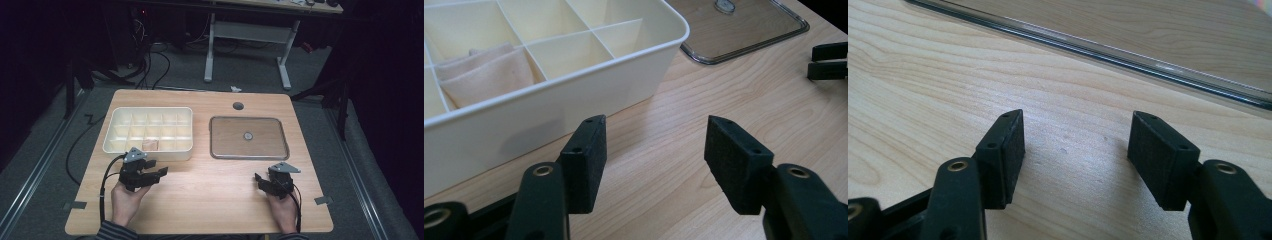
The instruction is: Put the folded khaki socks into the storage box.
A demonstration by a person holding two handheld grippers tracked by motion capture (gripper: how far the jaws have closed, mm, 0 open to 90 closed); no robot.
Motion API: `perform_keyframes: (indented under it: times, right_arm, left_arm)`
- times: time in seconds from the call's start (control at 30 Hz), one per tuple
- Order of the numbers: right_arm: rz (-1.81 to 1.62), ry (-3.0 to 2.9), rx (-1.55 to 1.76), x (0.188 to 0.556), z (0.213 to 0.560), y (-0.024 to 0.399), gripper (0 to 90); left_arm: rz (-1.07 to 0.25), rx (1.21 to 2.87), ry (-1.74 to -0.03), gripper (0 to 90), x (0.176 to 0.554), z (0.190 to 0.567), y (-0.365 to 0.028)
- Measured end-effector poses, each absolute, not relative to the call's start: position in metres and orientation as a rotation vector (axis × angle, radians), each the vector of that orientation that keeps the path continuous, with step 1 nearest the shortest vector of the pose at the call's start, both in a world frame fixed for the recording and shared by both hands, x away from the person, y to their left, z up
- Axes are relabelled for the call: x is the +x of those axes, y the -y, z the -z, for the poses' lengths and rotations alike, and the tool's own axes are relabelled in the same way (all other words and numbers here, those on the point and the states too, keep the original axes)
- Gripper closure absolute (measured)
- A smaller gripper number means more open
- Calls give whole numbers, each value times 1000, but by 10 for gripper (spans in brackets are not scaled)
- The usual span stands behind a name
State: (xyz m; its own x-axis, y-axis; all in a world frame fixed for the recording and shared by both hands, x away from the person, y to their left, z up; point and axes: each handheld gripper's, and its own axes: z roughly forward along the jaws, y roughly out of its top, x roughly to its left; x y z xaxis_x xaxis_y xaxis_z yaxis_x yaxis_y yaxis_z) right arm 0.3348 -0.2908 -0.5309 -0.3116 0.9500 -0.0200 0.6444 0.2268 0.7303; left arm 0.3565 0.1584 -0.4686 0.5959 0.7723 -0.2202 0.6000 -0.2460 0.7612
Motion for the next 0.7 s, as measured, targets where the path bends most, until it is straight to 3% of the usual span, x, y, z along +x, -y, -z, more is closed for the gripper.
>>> perform_keyframes:
  times: [0.7]
  right_arm:
    - [-867, -2041, 1458, 335, 531, 291, 394]
  left_arm:
    - [-245, 1970, -1101, 425, 361, 487, -151]
